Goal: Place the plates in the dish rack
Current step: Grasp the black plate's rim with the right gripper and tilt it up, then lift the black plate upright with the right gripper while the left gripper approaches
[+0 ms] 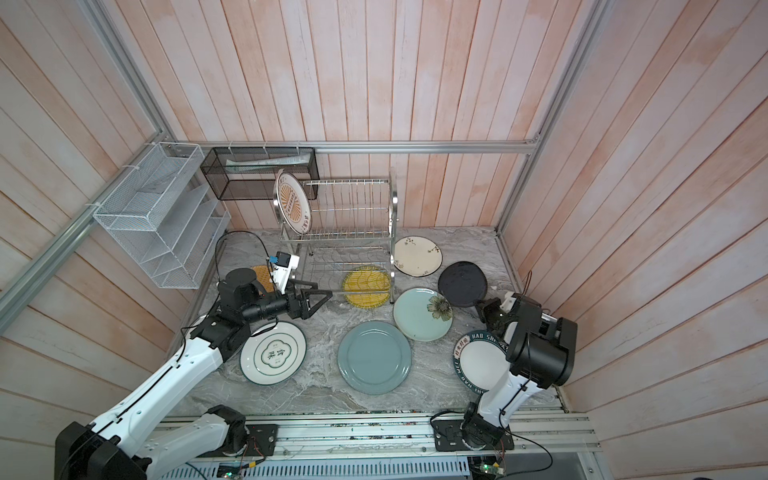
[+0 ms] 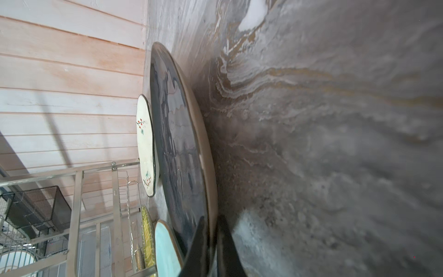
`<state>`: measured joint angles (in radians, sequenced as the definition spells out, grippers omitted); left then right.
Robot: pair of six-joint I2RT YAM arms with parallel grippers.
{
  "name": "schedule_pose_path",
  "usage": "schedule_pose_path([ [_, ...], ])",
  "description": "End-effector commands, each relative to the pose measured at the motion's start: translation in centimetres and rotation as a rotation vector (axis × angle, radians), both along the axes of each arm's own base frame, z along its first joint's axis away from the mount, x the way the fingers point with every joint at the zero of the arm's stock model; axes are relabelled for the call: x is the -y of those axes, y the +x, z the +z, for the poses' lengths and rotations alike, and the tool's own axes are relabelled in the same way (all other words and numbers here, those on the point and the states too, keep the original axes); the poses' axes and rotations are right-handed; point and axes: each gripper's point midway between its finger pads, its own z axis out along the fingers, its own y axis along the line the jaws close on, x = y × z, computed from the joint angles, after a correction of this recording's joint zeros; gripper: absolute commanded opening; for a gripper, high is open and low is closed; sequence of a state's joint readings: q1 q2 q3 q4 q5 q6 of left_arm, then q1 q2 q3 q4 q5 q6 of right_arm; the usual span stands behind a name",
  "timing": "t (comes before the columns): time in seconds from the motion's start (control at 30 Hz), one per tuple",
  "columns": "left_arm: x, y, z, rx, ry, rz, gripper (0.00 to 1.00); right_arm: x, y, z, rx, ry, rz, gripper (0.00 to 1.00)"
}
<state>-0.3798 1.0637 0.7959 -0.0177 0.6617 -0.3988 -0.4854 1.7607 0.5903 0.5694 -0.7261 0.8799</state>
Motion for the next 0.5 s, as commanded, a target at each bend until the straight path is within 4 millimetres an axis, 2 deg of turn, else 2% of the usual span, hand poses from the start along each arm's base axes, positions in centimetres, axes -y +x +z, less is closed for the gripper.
schedule_pose_path([
  [0.0, -0.5, 0.5, 0.0, 0.015, -0.016, 0.048, 1.0, 1.0, 1.9, 5.5, 0.188, -0.041, -0.017, 0.0],
  [0.33, -1.3, 1.0, -0.2, -0.007, -0.065, 0.128, 1.0, 1.1, 1.5, 10.0, 0.287, -0.027, -0.048, 0.0],
  [0.47, -1.0, 0.8, -0.6, -0.037, -0.121, 0.115, 1.0, 0.1, 0.5, 10.6, 0.282, 0.016, -0.043, 0.0],
])
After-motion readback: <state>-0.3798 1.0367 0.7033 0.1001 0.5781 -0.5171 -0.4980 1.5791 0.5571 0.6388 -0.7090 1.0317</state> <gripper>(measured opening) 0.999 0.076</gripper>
